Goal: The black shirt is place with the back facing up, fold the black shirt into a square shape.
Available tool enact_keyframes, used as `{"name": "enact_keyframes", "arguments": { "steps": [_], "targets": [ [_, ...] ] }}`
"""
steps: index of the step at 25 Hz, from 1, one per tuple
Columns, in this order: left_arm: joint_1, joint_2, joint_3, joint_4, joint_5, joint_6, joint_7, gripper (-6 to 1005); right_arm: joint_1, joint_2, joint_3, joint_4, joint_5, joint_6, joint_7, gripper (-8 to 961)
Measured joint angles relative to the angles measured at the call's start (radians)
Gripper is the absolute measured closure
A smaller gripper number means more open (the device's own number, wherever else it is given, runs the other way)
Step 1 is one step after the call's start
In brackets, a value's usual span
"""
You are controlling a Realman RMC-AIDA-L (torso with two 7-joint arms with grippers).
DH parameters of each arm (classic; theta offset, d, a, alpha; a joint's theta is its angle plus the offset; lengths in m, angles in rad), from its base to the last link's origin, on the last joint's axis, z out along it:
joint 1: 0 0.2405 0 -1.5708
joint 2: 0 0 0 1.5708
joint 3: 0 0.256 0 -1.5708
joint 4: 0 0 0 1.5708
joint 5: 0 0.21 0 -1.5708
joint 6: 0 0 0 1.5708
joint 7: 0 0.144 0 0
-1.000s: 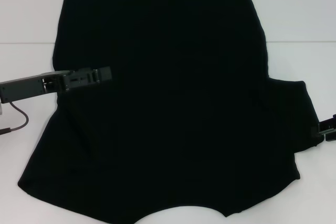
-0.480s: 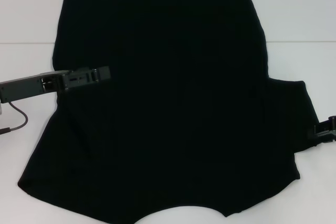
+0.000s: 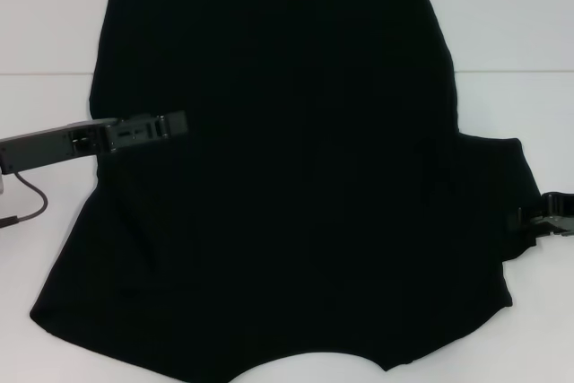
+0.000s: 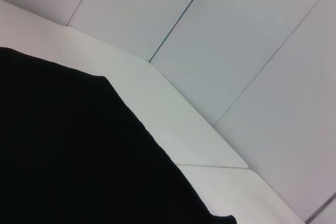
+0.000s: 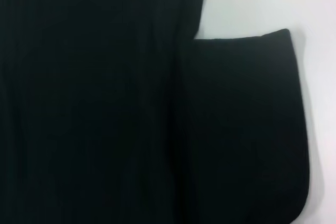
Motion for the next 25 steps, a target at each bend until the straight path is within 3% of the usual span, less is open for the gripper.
{"name": "enact_keyframes", "arguments": {
  "steps": [15, 25],
  "targets": [
    [0.002, 0.003, 0.000, -0.002, -0.036, 0.000, 0.000, 37, 0.011, 0.005, 0.000, -0.002, 0.007, -0.009, -0.013, 536],
    [0.002, 0.003, 0.000, -0.002, -0.040, -0.001, 0.002, 37, 0.012, 0.003, 0.000, 0.002, 0.003, -0.012, -0.020, 884]
  ]
}}
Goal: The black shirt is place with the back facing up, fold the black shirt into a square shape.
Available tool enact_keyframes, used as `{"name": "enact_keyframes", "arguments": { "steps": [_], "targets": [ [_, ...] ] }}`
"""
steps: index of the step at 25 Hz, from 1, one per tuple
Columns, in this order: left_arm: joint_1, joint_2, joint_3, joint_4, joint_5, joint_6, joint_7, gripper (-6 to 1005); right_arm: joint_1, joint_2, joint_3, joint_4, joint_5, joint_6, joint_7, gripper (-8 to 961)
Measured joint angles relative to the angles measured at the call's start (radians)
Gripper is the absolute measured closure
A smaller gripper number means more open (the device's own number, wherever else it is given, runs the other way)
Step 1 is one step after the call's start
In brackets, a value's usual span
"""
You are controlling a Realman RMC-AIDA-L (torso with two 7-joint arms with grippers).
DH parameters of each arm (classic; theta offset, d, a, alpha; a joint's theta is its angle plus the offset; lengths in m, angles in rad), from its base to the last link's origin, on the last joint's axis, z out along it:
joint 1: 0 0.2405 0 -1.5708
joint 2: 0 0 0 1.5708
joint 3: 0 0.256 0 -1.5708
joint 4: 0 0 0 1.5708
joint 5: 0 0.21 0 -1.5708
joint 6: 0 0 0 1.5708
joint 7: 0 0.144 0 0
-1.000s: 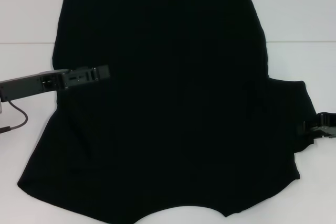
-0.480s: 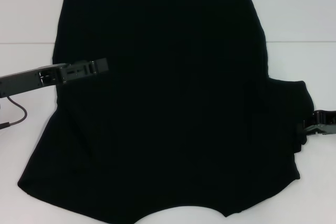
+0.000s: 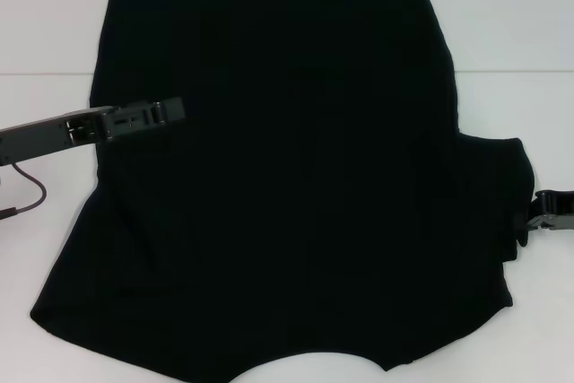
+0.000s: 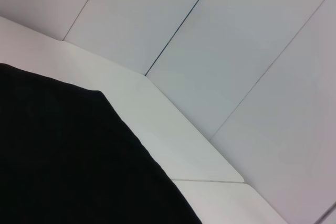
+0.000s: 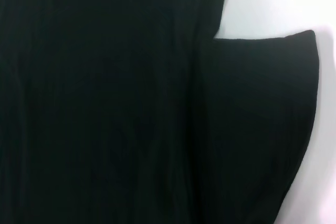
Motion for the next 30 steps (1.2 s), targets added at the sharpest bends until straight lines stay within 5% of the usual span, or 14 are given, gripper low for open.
{"name": "enact_keyframes", "arguments": {
  "steps": [5, 17, 26, 30],
  "targets": [
    [0.001, 0.000, 0.000, -0.001, 0.000, -0.001, 0.000, 38, -0.009, -0.007, 0.008, -0.009, 0.003, 0.017, 0.003, 921],
    [0.036, 0.000, 0.000, -0.006, -0.044, 0.013, 0.000, 38, -0.019, -0.078, 0.093, -0.013, 0.004, 0.074, 0.012, 919],
    [0.052, 0.000, -0.006, -0.006, -0.087, 0.026, -0.005, 38, -0.013, -0.101, 0.137, -0.044, 0.042, 0.063, 0.005, 917],
    [0.050, 0.000, -0.010, -0.006, -0.091, 0.027, -0.006, 38, 0.002, -0.096, 0.131, -0.045, 0.063, 0.044, -0.003, 916]
  ]
}}
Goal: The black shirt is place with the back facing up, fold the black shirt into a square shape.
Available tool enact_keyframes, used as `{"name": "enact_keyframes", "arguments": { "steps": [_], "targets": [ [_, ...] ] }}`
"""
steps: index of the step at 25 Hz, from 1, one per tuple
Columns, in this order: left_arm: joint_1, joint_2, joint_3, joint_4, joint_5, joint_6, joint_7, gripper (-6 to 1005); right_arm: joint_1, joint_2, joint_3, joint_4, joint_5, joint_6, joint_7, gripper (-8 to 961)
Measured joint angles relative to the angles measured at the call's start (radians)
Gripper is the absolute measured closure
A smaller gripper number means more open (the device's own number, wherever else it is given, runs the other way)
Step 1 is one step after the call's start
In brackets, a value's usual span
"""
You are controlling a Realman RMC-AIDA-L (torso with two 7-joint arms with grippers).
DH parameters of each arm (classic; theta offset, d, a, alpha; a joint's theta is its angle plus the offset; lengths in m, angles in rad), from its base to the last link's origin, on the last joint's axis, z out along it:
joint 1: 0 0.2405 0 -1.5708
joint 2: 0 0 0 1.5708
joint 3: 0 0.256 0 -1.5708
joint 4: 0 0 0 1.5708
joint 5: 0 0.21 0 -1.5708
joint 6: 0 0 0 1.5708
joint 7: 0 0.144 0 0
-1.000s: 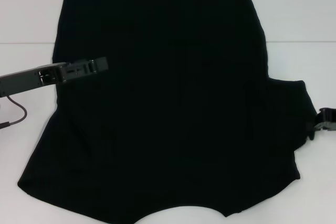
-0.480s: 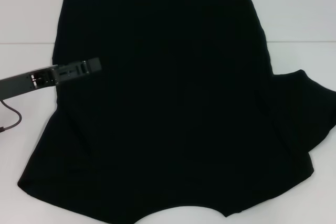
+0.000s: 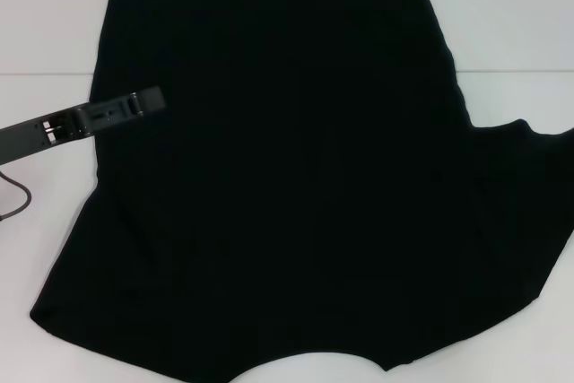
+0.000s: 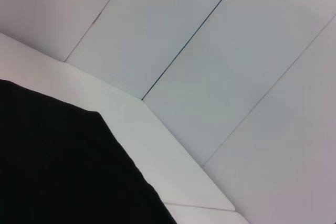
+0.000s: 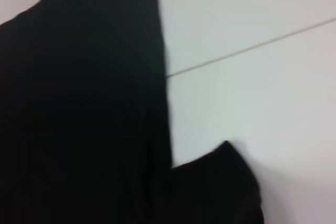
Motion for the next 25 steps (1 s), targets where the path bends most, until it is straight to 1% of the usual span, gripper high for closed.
{"name": "enact_keyframes", "arguments": {
  "steps": [2, 4, 8, 13, 16, 20, 25],
  "targets": [
    [-0.002, 0.000, 0.000, 0.000, 0.000, 0.000, 0.000, 39, 0.013, 0.010, -0.001, 0.004, 0.007, -0.015, -0.012, 915],
    [-0.003, 0.000, -0.001, 0.000, -0.001, 0.000, 0.000, 39, 0.031, 0.027, -0.010, 0.007, 0.010, -0.040, -0.027, 915],
    [-0.005, 0.000, -0.001, -0.002, -0.001, -0.003, 0.000, 39, 0.072, 0.054, -0.055, -0.001, 0.011, -0.070, -0.034, 914],
    [-0.004, 0.000, -0.002, -0.004, -0.001, -0.005, 0.000, 39, 0.118, 0.076, -0.172, -0.003, 0.010, -0.070, -0.035, 913],
    [0.000, 0.000, -0.017, -0.006, -0.001, -0.007, 0.002, 39, 0.138, 0.091, -0.242, -0.005, 0.011, -0.072, -0.046, 912],
    [0.003, 0.002, -0.042, -0.023, -0.001, -0.008, 0.008, 39, 0.161, 0.107, -0.286, -0.006, 0.011, -0.082, -0.078, 911],
    [0.003, 0.007, -0.054, -0.029, -0.001, -0.010, 0.017, 39, 0.184, 0.128, -0.303, -0.008, 0.011, -0.089, -0.101, 910]
  ]
}}
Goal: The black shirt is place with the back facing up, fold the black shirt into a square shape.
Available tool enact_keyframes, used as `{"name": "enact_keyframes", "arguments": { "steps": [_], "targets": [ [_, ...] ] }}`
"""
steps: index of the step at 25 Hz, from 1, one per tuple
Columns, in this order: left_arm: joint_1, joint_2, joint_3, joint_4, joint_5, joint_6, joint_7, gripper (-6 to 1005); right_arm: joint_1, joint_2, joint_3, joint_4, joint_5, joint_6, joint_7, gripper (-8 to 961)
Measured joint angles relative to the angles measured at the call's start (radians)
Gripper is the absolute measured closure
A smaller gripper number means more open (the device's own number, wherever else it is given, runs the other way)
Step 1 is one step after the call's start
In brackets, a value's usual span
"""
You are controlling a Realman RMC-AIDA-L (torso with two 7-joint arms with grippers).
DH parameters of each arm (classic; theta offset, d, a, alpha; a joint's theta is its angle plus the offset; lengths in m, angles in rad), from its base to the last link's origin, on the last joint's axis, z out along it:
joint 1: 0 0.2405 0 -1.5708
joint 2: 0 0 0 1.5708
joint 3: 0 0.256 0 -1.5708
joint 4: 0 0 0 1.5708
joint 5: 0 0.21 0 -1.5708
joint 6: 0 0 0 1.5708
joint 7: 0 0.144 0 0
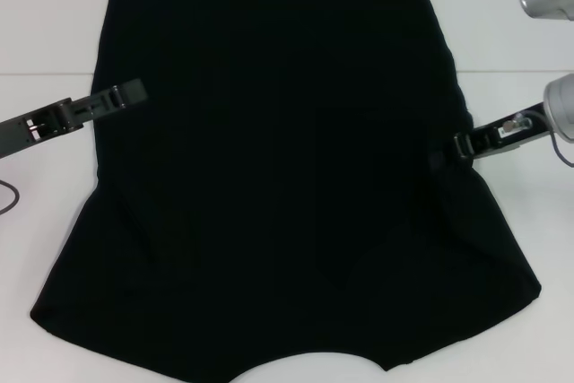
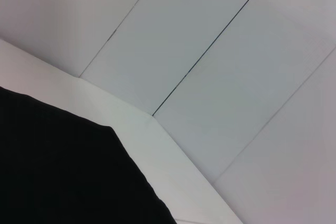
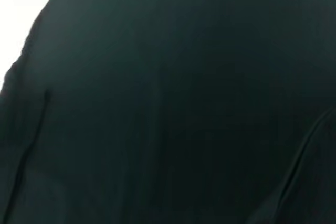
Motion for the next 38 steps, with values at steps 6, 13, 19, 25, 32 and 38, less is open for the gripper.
{"name": "enact_keyframes", "arguments": {
  "steps": [6, 13, 19, 25, 32, 38],
  "targets": [
    [-0.004, 0.004, -0.013, 0.000, 0.000, -0.001, 0.001, 40, 0.013, 0.013, 0.013, 0.011, 0.000, 0.020, 0.027, 909],
    [-0.001, 0.007, -0.037, 0.000, 0.000, -0.001, 0.003, 40, 0.014, 0.010, 0.011, 0.038, -0.001, 0.060, 0.086, 861],
    [0.006, 0.033, -0.039, 0.024, 0.068, 0.038, -0.094, 40, 0.006, -0.006, 0.039, 0.031, 0.025, 0.065, 0.109, 719],
    [0.007, 0.075, -0.049, 0.141, 0.354, 0.189, -0.326, 40, 0.006, -0.028, 0.044, 0.029, 0.028, 0.069, 0.129, 437],
    [-0.011, 0.072, -0.020, 0.190, 0.575, 0.240, -0.425, 41, 0.014, -0.036, 0.044, 0.029, 0.032, 0.076, 0.132, 212],
    [-0.007, 0.070, -0.019, 0.199, 0.632, 0.233, -0.450, 41, 0.015, -0.038, 0.044, 0.028, 0.033, 0.078, 0.131, 187]
  ]
}}
